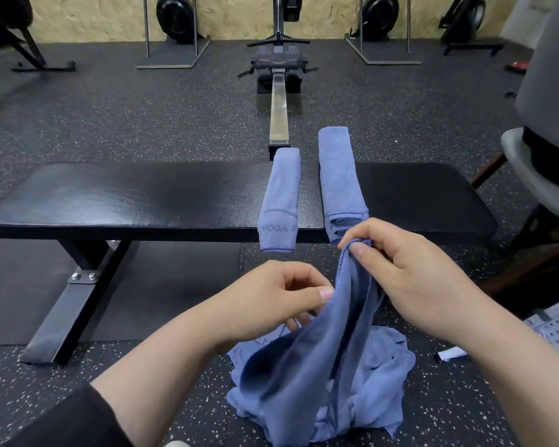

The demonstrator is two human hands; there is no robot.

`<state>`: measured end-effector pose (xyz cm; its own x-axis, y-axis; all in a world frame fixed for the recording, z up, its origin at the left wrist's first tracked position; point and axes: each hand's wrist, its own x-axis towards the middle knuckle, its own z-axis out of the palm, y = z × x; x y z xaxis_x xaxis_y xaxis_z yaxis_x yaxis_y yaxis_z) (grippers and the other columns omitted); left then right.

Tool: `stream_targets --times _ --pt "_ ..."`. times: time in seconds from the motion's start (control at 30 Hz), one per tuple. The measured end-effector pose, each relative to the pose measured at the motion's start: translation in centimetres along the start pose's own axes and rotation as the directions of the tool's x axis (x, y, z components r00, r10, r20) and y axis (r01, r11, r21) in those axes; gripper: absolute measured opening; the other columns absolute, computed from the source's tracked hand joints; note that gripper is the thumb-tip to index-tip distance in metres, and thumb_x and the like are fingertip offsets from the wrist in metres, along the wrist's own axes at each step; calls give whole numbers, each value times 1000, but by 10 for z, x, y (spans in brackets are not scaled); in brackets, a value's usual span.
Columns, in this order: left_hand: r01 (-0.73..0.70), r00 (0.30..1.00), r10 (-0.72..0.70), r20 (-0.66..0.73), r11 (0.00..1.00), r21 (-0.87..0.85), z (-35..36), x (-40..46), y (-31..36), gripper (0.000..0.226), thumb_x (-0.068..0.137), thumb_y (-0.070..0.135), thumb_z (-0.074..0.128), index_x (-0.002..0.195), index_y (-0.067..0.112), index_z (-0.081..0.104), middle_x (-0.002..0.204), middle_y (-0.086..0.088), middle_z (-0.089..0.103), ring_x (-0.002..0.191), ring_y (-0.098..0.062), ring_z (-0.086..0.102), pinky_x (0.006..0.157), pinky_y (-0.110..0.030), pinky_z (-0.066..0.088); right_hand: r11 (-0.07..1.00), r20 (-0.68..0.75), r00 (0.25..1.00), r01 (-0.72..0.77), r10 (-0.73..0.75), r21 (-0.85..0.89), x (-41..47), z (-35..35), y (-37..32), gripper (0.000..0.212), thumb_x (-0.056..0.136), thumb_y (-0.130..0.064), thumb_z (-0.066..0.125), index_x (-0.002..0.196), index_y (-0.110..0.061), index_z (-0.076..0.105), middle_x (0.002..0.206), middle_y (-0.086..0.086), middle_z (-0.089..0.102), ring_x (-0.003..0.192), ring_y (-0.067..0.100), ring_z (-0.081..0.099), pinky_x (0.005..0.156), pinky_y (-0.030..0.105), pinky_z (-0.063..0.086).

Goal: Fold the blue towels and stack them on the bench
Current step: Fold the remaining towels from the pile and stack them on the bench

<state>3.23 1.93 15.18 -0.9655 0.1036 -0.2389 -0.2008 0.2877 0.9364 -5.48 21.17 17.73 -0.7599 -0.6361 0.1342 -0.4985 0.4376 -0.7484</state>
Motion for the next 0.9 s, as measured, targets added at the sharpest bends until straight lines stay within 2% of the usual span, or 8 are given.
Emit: stream_targets --times 0.17,0.33,0.43,0.5,0.63,0.77,0.87,0.9 --pt "-26 997 24 -68 999 -30 6 0 -2 22 92 35 69 82 16 70 75 0 63 72 -12 58 77 -37 55 1000 12 1000 24 -24 -1 1 6 -6 18 103 -20 55 94 -33 64 59 -24 55 57 2 48 56 12 35" --pt "-64 984 64 -168 998 9 9 3 2 34 95 33 68 76 6 60 68 2 55 67 -10 48 65 -22 39 1000 4 1000 10 -10 16 5 8 -3 18 101 -18 58 94 -32 67 61 -24 58 57 0 51 57 12 37" --pt "-59 962 52 -268 998 -17 5 8 4 34 97 31 64 76 5 59 64 3 54 60 -11 47 55 -18 37 1000 10 1000 6 -6 -17 6 0 2 18 97 -19 63 95 -36 70 70 -13 66 59 3 53 59 16 41" --pt "-40 956 55 -287 998 57 1 10 2 27 96 28 66 77 9 60 59 8 55 54 -9 45 49 -16 35 997 21 1000 0 2 -82 6 -3 6 21 96 -22 65 93 -42 69 72 -5 68 61 10 55 61 21 43" --pt "65 955 82 -287 881 469 -8 14 -8 19 87 15 64 79 27 51 62 10 58 55 -7 46 51 -18 36 989 -42 999 12 -18 -146 6 -3 10 29 96 -21 62 85 -48 65 66 -5 66 61 13 54 61 24 43" --pt "272 918 -2 -396 732 624 -29 12 -18 12 86 19 55 89 31 53 87 8 66 85 -21 59 71 -32 45 995 -187 982 -10 -9 -102 8 -12 16 21 98 -19 60 94 -36 71 68 -15 65 60 1 54 57 13 39" --pt "455 858 -119 -500 627 632 -58 4 -28 11 86 23 55 85 32 60 99 3 69 94 -28 62 78 -34 49 991 -245 969 -49 19 -120 8 -25 26 22 98 -22 59 93 -40 70 82 -18 71 76 2 63 70 26 49" --pt "498 835 -148 -531 615 612 -66 0 -30 11 85 25 56 79 34 59 98 2 70 93 -28 63 79 -35 51 990 -250 968 -63 29 -130 7 -31 29 24 98 -21 59 89 -42 68 84 -22 71 77 0 63 70 24 48"
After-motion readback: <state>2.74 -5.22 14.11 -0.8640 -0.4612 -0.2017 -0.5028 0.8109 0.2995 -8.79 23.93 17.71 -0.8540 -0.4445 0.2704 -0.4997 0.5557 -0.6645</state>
